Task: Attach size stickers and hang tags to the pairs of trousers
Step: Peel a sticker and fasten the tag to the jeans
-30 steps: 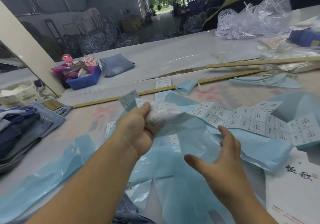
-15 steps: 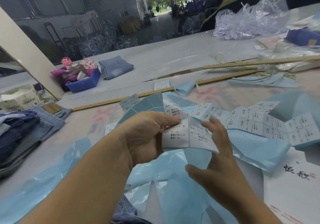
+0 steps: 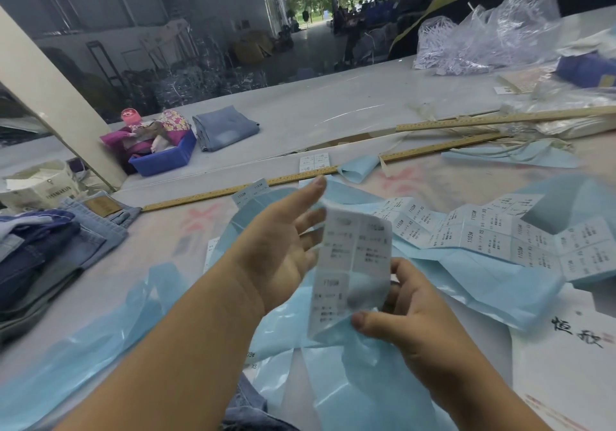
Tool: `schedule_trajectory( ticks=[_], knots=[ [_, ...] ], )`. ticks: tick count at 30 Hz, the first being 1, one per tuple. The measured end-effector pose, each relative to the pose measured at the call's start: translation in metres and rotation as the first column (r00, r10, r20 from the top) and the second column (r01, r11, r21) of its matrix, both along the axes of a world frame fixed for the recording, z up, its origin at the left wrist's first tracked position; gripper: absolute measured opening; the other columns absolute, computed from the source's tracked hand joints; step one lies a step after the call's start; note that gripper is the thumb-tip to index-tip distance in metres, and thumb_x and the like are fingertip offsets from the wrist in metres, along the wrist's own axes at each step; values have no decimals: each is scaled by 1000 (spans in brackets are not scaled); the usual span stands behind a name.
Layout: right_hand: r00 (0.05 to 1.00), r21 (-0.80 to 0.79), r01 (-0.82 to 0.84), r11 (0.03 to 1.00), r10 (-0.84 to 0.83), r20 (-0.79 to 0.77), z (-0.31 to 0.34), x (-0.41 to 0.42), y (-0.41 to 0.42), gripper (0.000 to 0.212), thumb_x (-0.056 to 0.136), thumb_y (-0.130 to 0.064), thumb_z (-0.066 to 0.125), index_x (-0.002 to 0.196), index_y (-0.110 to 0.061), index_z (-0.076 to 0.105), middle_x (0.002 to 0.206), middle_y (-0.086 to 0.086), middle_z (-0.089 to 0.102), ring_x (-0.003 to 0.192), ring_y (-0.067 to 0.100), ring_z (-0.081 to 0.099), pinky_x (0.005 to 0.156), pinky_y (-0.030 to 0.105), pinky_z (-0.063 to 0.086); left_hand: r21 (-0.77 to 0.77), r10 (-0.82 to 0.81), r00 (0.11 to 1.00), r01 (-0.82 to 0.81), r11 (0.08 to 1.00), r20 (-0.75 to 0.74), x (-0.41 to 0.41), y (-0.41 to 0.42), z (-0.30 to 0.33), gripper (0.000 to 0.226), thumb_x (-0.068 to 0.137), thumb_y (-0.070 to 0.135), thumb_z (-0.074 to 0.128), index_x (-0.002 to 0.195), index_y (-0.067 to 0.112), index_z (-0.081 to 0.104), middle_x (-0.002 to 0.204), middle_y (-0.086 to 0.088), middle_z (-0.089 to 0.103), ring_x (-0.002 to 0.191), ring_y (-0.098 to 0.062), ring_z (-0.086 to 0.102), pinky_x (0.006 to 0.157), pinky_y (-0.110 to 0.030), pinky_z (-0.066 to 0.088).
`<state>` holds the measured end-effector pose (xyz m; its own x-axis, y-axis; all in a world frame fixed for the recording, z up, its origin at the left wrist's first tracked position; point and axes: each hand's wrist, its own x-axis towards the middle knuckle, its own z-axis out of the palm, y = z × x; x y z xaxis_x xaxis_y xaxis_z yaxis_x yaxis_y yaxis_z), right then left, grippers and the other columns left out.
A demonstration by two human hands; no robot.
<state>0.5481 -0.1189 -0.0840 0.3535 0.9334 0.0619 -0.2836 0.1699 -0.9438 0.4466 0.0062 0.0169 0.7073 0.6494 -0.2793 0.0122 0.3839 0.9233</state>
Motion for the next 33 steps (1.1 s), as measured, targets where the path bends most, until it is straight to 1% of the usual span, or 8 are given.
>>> schedule_trajectory(
  ticks=[3,5,11,17,21,24,28,33],
  knots=[
    [991,38,86,996,-82,-104,1,4,0,65,54,6,65,116,-9,53,94,16,74,85,31,73,64,29,57,276,-192,923,290,916,-333,-6,2,-8,85,54,52,88,126,17,60,113,-1,72,111,-23,65,102,-50,44],
    [989,46,96,994,-90,-119,4,3,0,74,53,7,67,122,-15,50,101,14,74,91,30,72,67,30,58,392,-154,874,357,848,-461,-4,0,-14,38,80,28,79,115,16,68,103,-2,75,99,-21,71,92,-46,55],
    [968,-130,-220,967,233,94,8,-2,-7,109,51,-6,83,134,-53,31,118,-10,68,108,14,66,84,31,56,380,168,969,-89,921,-180,4,0,-23,15,97,12,58,101,14,72,92,-8,76,79,-22,72,64,-38,60],
    [875,37,-317,948,307,-373,14,1,-6,85,49,-51,90,119,-10,66,111,17,68,97,30,67,82,37,56,421,200,978,-159,893,-53,7,-3,-28,10,94,13,63,96,17,72,93,-4,76,83,-24,71,70,-36,56],
    [866,45,-210,977,207,-455,14,2,-9,51,65,-30,81,109,-6,72,109,20,68,93,34,64,84,41,53,562,219,976,-190,805,17,10,-10,-33,12,94,12,64,92,23,69,86,3,76,75,-12,70,63,-26,56],
    [927,1,-104,995,97,-363,18,0,-7,34,62,0,76,96,-7,76,98,22,73,80,31,72,66,34,58,756,293,956,-205,621,18,11,-18,-39,26,91,15,68,108,30,55,90,8,70,78,-4,67,66,-22,55],
    [948,-42,107,993,-115,-295,14,2,-4,30,60,-3,76,90,-5,73,93,22,73,73,30,72,58,32,57,994,323,946,8,-107,27,3,-16,-34,41,78,13,76,115,16,58,105,3,55,98,-15,53,90,-30,47],
    [946,-25,224,974,-223,-233,10,3,-3,20,61,-11,76,80,-9,68,79,18,71,65,25,68,53,28,54,919,116,912,390,63,-395,0,-19,-34,13,88,31,63,85,25,74,84,11,67,84,-6,58,83,-40,46]
  ],
)
